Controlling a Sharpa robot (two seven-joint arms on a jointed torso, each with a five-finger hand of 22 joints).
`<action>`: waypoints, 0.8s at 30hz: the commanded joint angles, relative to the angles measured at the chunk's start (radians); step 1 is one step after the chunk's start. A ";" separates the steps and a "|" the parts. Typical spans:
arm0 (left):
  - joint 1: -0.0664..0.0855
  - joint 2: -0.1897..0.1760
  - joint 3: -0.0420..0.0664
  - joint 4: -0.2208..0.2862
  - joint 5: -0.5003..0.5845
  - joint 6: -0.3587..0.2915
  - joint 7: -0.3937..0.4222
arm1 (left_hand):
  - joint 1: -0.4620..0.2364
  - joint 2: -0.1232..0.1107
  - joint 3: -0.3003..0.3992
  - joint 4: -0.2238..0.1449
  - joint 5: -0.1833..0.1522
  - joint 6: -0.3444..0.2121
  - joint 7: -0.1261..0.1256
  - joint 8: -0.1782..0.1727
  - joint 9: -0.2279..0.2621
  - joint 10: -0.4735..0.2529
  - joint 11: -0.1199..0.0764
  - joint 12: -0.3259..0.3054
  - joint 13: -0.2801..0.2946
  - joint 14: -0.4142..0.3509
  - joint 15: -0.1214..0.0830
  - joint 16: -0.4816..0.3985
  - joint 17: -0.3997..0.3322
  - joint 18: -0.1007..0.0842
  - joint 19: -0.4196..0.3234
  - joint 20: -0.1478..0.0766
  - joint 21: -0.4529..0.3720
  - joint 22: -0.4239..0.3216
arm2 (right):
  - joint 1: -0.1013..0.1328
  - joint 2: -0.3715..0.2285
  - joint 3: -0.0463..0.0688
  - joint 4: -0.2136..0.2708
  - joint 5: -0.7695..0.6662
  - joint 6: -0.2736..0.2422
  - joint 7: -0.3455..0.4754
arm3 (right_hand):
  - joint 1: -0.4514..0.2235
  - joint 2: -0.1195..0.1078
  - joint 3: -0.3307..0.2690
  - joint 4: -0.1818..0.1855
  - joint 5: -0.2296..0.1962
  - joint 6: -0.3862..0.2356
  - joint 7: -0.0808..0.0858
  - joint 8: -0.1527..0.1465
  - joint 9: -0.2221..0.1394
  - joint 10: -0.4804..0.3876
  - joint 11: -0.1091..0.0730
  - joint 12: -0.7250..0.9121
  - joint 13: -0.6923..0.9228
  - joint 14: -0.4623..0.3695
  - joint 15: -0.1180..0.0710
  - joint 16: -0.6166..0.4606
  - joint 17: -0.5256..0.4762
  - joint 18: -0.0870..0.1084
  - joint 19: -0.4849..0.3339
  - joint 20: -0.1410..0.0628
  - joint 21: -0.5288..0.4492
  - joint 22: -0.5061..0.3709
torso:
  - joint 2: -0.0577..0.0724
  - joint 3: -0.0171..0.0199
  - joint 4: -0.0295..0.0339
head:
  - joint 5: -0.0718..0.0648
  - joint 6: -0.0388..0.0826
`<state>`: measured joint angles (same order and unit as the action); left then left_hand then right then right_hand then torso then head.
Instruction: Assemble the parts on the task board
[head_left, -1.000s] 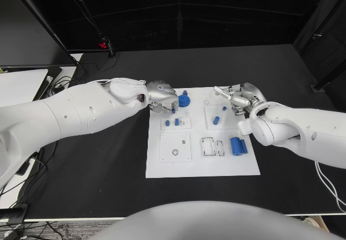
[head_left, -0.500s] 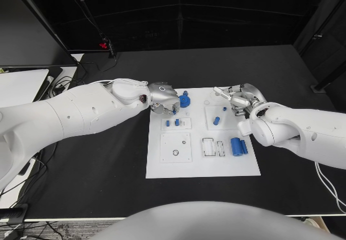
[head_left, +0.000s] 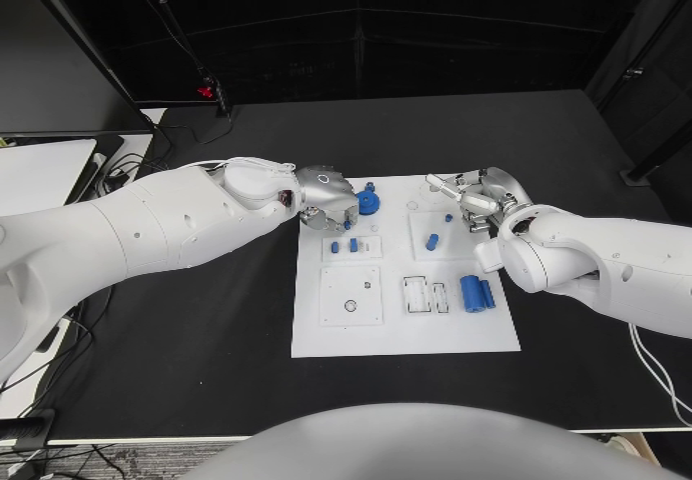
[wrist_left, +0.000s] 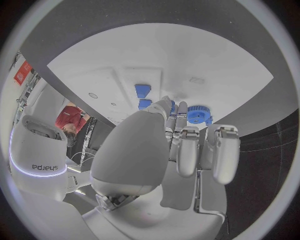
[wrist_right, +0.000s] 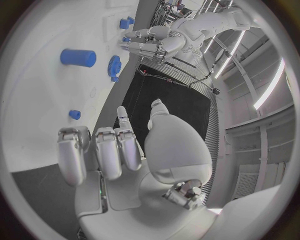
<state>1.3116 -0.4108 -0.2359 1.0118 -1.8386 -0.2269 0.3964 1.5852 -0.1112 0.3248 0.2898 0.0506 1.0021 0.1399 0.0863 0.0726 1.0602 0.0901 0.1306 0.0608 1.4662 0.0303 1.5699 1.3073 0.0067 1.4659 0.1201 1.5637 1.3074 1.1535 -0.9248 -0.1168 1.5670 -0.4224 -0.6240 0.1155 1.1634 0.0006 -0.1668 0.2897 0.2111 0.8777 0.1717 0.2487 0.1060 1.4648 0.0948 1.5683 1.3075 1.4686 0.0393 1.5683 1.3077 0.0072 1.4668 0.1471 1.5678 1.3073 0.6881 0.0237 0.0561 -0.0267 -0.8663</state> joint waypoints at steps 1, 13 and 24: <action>0.000 -0.001 0.000 -0.001 -0.005 -0.023 -0.010 | -0.020 -0.022 -0.019 0.000 0.006 -0.015 0.002 -0.004 -0.002 0.001 0.008 -0.003 0.002 0.105 0.009 0.001 0.263 0.001 0.083 0.013 -0.016 0.254 | 0.001 0.000 0.000 0.001 -0.002 0.008 0.003 | 0.004 0.003 -0.006 -0.001 0.007 -0.007 0.001 0.007 0.001 0.106 0.005 0.003 0.263 0.102 0.002 0.002 0.263 -0.005 0.098 0.004 -0.004 0.260 | 0.000 -0.0001 0.0005 | 0.001 0.002; 0.000 -0.006 0.000 -0.015 -0.005 -0.147 -0.040 | -0.062 -0.031 -0.039 0.000 0.011 -0.037 0.013 -0.006 -0.004 0.009 0.013 0.001 0.003 0.105 0.010 0.001 0.263 0.004 0.074 0.017 -0.027 0.250 | 0.001 0.003 0.000 0.001 -0.002 0.013 0.002 | 0.005 0.004 -0.007 -0.001 0.007 -0.007 0.001 0.009 0.002 0.106 0.005 0.003 0.263 0.102 0.002 0.002 0.263 -0.005 0.098 0.004 -0.003 0.261 | 0.001 -0.0003 0.0005 | 0.002 0.003; 0.006 -0.067 0.000 0.011 -0.005 -0.245 -0.067 | -0.079 -0.033 -0.043 -0.001 0.012 -0.106 0.005 -0.009 -0.004 -0.001 0.004 0.000 0.003 0.022 -0.001 -0.098 0.056 0.028 0.002 0.013 -0.113 0.216 | 0.001 -0.007 0.001 0.007 -0.003 0.003 0.018 | 0.006 0.004 -0.008 -0.001 0.007 -0.007 0.001 0.009 0.002 0.106 0.005 0.003 0.263 0.102 0.003 0.002 0.263 -0.003 0.093 0.004 -0.009 0.258 | -0.001 0.0008 -0.0002 | 0.000 0.004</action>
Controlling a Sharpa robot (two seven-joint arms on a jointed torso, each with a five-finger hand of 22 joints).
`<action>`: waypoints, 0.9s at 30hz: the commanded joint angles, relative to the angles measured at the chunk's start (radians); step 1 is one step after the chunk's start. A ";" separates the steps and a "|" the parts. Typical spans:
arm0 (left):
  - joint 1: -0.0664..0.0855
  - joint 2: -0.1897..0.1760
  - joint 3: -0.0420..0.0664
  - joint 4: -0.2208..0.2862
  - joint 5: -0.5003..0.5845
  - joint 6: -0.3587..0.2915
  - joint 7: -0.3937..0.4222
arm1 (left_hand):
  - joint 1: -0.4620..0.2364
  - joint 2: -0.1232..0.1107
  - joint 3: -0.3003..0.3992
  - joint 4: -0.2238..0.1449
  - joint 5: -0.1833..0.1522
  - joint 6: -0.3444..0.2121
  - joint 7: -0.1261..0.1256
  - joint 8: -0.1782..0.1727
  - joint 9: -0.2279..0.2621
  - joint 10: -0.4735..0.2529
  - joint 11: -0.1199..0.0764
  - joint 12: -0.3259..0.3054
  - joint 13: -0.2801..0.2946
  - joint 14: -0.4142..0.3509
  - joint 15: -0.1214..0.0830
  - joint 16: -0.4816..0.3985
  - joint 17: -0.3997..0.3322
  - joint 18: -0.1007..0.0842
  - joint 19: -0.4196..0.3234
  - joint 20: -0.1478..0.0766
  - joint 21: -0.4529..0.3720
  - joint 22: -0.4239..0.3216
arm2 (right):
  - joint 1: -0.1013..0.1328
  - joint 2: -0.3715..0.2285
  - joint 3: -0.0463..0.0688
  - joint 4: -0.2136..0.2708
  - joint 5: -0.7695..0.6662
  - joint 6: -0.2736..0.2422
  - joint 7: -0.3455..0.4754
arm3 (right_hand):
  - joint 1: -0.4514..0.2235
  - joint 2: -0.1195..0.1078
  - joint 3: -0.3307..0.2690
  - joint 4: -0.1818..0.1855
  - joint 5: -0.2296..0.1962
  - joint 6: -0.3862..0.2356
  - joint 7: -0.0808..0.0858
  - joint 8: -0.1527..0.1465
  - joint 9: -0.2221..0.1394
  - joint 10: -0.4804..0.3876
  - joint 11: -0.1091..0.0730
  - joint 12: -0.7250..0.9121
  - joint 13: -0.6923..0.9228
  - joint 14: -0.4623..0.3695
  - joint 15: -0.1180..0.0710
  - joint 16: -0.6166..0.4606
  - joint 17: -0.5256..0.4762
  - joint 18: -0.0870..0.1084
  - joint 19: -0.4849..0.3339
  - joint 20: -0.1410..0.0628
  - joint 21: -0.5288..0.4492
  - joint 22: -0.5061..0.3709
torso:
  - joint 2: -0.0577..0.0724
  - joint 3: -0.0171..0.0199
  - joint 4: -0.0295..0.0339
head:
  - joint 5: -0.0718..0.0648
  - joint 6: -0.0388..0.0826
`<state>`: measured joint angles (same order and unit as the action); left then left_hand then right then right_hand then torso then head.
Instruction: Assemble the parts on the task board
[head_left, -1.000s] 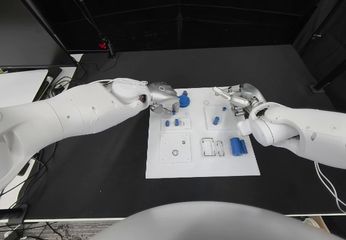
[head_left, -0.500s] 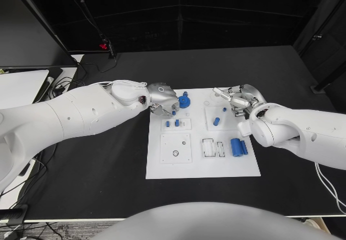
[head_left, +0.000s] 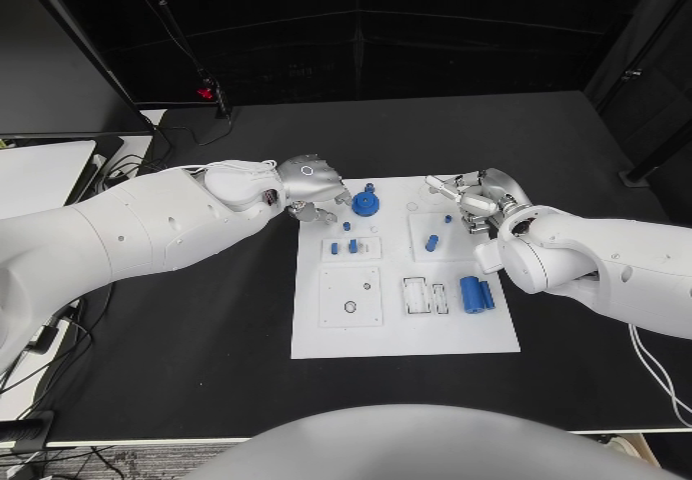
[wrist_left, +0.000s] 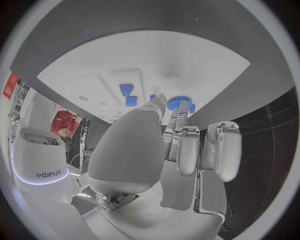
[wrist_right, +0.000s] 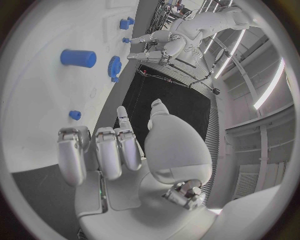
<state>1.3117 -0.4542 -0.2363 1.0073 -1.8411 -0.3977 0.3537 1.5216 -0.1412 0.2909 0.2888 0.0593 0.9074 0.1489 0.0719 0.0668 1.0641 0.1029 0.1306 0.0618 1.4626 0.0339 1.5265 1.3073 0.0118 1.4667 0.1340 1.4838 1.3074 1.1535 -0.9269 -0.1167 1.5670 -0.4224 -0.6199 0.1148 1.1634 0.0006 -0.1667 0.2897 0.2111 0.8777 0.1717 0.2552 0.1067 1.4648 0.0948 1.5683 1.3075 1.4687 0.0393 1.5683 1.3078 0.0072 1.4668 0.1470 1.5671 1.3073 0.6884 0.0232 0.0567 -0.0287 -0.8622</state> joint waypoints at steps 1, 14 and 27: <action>0.007 -0.038 0.001 0.026 -0.003 -0.082 -0.025 | -0.020 -0.004 -0.010 0.001 0.002 -0.015 -0.006 0.009 0.002 -0.006 -0.014 0.001 0.002 -0.008 -0.007 -0.104 -0.025 0.032 -0.029 -0.004 -0.072 0.201 | 0.001 -0.009 0.001 0.012 -0.003 -0.005 0.024 | 0.007 0.004 -0.008 -0.002 0.009 -0.008 0.001 0.003 0.001 0.106 0.005 0.003 0.263 0.102 0.003 0.002 0.263 -0.002 0.091 0.005 -0.011 0.257 | -0.001 0.0012 -0.0008 | 0.001 0.000; 0.021 -0.271 0.000 0.241 0.337 -0.151 0.000 | -0.108 -0.012 -0.044 0.002 0.040 0.011 0.012 0.049 0.004 0.015 0.002 0.024 0.003 -0.361 0.006 -0.703 -0.671 0.149 -0.479 0.009 -0.731 -0.058 | 0.039 -0.098 0.004 0.085 -0.055 0.029 0.052 | 0.081 0.023 -0.032 -0.011 0.017 -0.048 0.003 0.020 -0.003 -0.072 0.006 -0.159 0.093 0.102 0.003 0.002 0.263 0.000 0.086 0.004 -0.017 0.254 | -0.002 0.0041 0.0055 | -0.002 0.010; 0.004 -0.276 0.000 0.349 1.392 -0.262 0.360 | -0.244 0.047 -0.226 -0.008 0.264 -0.093 0.079 0.056 0.001 -0.161 0.083 0.007 0.004 -0.751 0.129 -1.052 -0.896 0.115 -0.879 0.107 -1.238 -0.325 | 0.119 -0.107 0.003 0.027 -0.542 0.154 0.021 | 0.315 0.060 -0.013 -0.015 -0.081 -0.005 -0.023 0.038 -0.006 -0.562 -0.009 -1.117 -0.858 0.099 -0.027 -0.008 0.249 0.004 0.079 -0.026 -0.032 0.246 | -0.001 0.0026 0.0092 | -0.009 0.032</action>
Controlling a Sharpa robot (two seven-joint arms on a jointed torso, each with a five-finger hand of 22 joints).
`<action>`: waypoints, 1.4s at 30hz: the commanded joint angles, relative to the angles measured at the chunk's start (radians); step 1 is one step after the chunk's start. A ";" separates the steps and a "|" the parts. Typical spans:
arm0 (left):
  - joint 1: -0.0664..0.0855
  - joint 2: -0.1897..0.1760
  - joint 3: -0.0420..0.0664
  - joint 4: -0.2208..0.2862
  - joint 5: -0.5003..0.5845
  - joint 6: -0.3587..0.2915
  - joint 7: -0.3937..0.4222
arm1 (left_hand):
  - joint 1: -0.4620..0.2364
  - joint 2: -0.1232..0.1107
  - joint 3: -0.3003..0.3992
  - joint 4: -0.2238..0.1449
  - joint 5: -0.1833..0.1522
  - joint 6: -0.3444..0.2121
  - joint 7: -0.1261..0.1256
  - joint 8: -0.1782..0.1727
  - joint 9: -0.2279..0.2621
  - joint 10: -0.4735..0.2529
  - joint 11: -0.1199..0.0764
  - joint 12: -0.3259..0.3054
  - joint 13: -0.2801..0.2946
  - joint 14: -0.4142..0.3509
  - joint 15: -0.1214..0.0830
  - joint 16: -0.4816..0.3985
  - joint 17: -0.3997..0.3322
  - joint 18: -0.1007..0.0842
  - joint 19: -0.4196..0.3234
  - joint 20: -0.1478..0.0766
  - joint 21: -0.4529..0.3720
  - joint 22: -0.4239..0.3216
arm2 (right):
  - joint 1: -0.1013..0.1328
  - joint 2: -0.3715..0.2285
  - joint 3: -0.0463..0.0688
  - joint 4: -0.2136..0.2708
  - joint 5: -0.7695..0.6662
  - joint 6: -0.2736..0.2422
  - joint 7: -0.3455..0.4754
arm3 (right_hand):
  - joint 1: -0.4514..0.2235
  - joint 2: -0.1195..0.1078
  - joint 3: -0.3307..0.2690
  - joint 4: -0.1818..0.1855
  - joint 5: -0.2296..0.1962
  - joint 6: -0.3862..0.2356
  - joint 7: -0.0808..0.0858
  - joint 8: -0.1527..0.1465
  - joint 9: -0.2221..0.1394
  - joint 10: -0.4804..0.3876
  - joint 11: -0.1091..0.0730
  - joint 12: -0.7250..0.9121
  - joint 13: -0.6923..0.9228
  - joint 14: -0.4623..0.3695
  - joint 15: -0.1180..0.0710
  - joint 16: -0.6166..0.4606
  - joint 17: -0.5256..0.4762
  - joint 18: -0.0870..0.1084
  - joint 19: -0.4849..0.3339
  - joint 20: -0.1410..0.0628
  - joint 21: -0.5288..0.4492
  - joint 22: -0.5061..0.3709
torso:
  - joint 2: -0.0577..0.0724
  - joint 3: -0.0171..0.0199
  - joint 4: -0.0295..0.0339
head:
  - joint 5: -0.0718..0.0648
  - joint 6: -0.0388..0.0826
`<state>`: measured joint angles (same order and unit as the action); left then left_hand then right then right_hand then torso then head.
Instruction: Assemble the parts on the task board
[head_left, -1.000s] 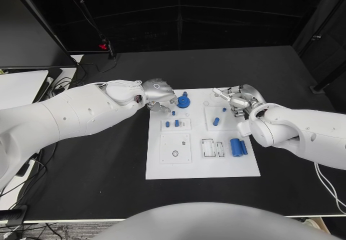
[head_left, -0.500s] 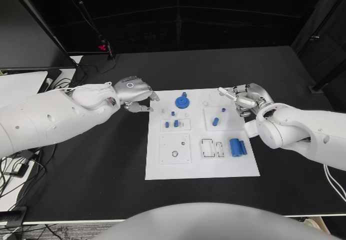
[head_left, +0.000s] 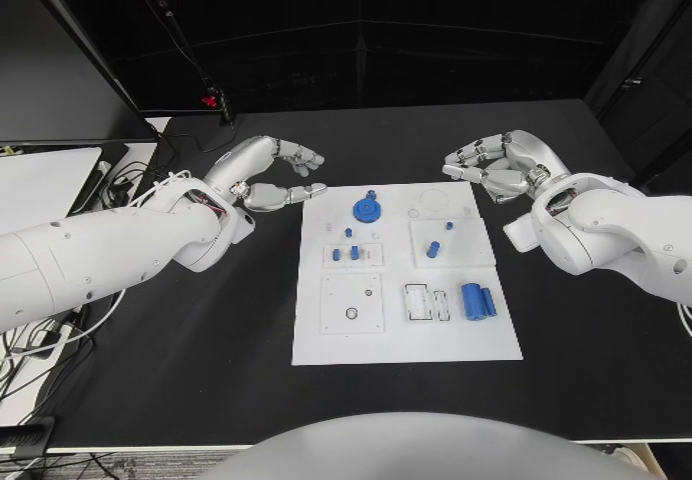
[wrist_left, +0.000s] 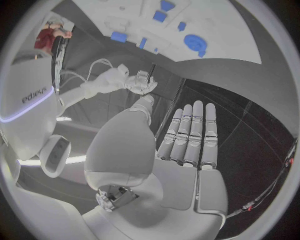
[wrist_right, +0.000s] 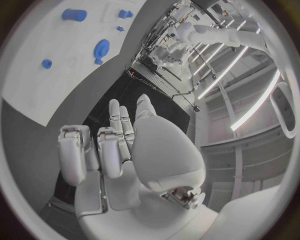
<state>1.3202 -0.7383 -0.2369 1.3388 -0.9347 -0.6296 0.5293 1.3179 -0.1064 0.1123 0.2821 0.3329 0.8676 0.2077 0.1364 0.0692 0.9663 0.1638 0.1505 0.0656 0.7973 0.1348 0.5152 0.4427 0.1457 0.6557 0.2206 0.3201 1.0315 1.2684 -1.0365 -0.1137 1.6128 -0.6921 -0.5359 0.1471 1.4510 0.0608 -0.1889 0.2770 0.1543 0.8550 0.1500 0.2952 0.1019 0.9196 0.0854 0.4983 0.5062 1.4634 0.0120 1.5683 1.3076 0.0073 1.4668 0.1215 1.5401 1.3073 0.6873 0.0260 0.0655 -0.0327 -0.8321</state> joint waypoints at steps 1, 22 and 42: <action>-0.007 0.012 0.000 0.025 0.533 -0.018 0.205 | -0.056 0.021 -0.076 0.003 -0.017 -0.080 0.028 -0.005 0.000 -0.094 0.035 -0.012 0.003 -0.127 0.041 -0.053 -0.045 -0.022 -0.100 0.032 -0.112 -0.077 | 0.006 0.005 0.000 -0.029 -0.315 0.079 -0.017 | 0.040 -0.002 0.012 -0.003 -0.040 0.023 -0.003 -0.007 -0.003 -0.023 0.005 -0.070 -0.085 0.103 0.003 -0.012 0.243 0.004 0.080 0.001 -0.004 0.247 | 0.000 -0.0006 -0.0007 | -0.007 0.002; -0.040 0.024 0.000 0.105 0.822 0.103 0.331 | -0.162 -0.006 -0.197 0.017 -0.121 -0.344 0.083 0.122 0.038 -0.351 0.087 0.081 0.033 -0.502 0.108 -0.018 -0.090 -0.059 -0.303 0.071 -0.263 -0.348 | -0.019 0.043 -0.002 -0.106 -0.864 0.250 -0.181 | 0.139 -0.047 0.043 0.011 -0.108 0.049 -0.049 -0.101 -0.033 0.010 -0.017 -0.230 -0.310 0.099 -0.039 -0.022 0.225 0.006 0.076 -0.036 -0.012 0.243 | 0.000 0.0011 0.0007 | -0.075 0.003; -0.041 0.007 0.000 0.119 0.825 0.108 0.314 | -0.152 0.048 -0.172 0.014 -0.133 -0.475 0.086 0.344 0.081 -0.445 0.092 0.257 0.051 -0.557 0.116 0.118 -0.147 -0.058 -0.279 0.070 -0.260 -0.403 | -0.028 0.073 -0.002 -0.116 -0.973 0.292 -0.283 | 0.173 -0.045 0.065 0.010 -0.107 0.104 -0.042 -0.117 -0.032 0.090 -0.021 -0.262 -0.374 0.100 -0.032 -0.020 0.228 0.008 0.072 -0.036 -0.020 0.240 | 0.001 0.0005 -0.0007 | -0.078 0.011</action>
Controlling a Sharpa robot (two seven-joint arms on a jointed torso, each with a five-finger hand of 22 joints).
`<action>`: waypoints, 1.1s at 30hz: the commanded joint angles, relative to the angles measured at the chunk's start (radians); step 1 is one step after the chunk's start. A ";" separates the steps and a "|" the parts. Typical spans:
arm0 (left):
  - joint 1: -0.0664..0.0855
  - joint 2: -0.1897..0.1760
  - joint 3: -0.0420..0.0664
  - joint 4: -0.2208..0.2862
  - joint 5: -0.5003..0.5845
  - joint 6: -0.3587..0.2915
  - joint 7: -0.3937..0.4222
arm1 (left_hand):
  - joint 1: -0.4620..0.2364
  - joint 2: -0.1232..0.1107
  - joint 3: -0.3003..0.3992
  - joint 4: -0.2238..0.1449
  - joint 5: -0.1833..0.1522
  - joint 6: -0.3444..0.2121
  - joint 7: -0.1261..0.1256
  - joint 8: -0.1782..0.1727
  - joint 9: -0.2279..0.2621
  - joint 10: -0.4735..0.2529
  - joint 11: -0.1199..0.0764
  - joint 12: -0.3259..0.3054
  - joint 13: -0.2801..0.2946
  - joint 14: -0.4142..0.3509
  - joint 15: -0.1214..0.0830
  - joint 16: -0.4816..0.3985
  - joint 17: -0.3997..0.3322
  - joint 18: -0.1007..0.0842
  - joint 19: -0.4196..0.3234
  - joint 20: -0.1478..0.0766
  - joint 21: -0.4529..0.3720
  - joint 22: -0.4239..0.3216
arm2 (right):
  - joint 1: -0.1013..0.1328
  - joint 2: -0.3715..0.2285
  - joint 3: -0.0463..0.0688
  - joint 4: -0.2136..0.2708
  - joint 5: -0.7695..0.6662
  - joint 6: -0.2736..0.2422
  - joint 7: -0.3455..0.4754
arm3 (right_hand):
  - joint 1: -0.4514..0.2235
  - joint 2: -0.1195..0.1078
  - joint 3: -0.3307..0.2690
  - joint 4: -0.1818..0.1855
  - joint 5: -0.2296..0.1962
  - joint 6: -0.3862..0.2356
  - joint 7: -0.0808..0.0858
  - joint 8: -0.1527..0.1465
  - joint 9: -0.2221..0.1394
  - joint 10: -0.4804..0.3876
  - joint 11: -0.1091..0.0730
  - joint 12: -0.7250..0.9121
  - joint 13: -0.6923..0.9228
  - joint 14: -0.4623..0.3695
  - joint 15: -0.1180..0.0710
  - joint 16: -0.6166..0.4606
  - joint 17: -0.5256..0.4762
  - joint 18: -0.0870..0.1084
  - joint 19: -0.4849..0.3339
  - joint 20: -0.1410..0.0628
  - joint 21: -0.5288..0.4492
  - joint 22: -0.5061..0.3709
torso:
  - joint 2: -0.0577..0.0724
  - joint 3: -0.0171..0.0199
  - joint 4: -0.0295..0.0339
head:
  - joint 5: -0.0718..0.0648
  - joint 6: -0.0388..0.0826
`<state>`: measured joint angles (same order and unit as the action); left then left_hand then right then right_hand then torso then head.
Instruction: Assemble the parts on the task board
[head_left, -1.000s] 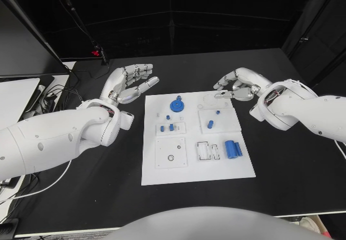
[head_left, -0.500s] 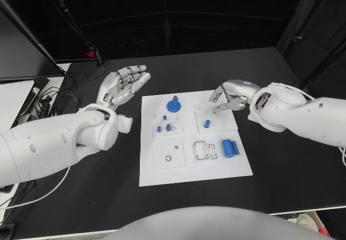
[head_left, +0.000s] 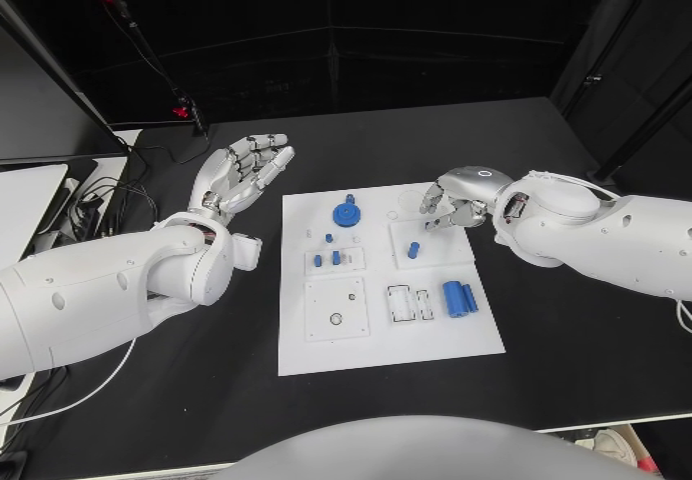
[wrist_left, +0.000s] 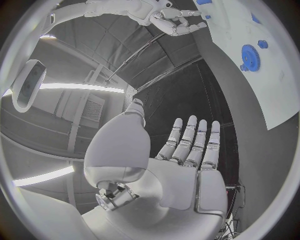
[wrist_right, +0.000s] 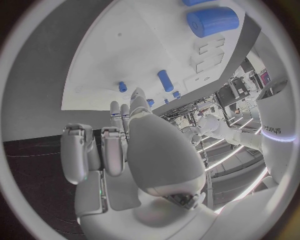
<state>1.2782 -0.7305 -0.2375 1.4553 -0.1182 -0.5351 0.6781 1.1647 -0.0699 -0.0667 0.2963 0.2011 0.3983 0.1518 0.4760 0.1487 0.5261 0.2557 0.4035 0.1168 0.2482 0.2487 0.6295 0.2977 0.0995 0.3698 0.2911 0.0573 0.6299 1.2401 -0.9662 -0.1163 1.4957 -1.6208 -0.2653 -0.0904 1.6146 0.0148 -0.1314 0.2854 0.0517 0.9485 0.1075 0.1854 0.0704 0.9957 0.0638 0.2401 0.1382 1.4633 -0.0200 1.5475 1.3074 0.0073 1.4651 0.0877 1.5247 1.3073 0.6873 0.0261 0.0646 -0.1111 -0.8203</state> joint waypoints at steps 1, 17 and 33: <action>0.001 -0.001 0.001 0.003 0.008 0.013 0.165 | 0.002 0.013 0.008 0.000 0.000 -0.009 0.142 0.009 0.002 -0.007 0.001 0.008 0.000 -0.009 0.003 0.007 -0.004 -0.012 0.007 0.000 0.003 -0.003 | 0.000 0.003 0.000 0.001 -0.045 0.023 -0.048 | 0.011 0.001 0.007 0.002 -0.005 0.012 0.000 -0.007 -0.001 0.019 0.001 -0.005 -0.008 0.100 0.001 0.001 0.228 0.007 0.074 -0.002 -0.004 0.240 | 0.000 0.0004 -0.0002 | 0.001 -0.002; 0.001 -0.004 0.001 0.003 0.008 0.012 0.157 | 0.007 0.034 0.011 -0.002 0.008 -0.031 0.142 0.049 0.002 -0.023 0.002 0.042 -0.004 -0.016 0.005 0.032 -0.025 -0.011 0.010 0.000 0.004 -0.012 | -0.008 0.027 0.000 -0.006 -0.061 0.067 -0.096 | 0.019 0.009 0.002 0.005 -0.005 0.058 0.002 -0.022 -0.002 0.121 -0.004 -0.042 -0.066 0.100 0.006 0.000 0.225 0.009 0.071 0.006 -0.011 0.237 | 0.000 0.0011 0.0007 | 0.004 -0.005; 0.001 -0.011 0.001 0.007 0.008 0.009 0.153 | 0.010 0.044 0.009 -0.002 0.013 -0.048 0.143 0.074 0.000 -0.040 0.003 0.062 -0.008 -0.018 0.006 0.051 -0.041 -0.010 0.016 0.000 0.006 -0.012 | -0.017 0.052 0.000 -0.020 -0.064 0.109 -0.138 | 0.041 0.026 0.013 0.002 -0.005 0.065 0.000 -0.035 -0.002 0.153 -0.009 -0.065 -0.077 0.100 0.005 0.001 0.226 0.010 0.070 0.005 -0.013 0.236 | 0.000 0.0000 -0.0017 | 0.010 -0.006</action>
<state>1.2782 -0.7408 -0.2376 1.4601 -0.1123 -0.5320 0.6789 1.1782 -0.0362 -0.0615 0.2966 0.2092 0.3573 0.1488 0.5443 0.1494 0.4945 0.2587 0.4600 0.1097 0.2369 0.2517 0.6766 0.2579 0.0997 0.3771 0.2911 0.0574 0.6187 1.2257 -0.9158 -0.1137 1.4763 -1.6749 -0.1921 -0.2018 1.6477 0.0400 -0.1217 0.2872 0.0518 1.0097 0.1069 0.1558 0.0677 1.1439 0.0553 0.1804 0.0626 1.4633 -0.0200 1.5474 1.3073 0.0074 1.4651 0.0878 1.5134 1.3073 0.6876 0.0261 0.0635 -0.1021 -0.8262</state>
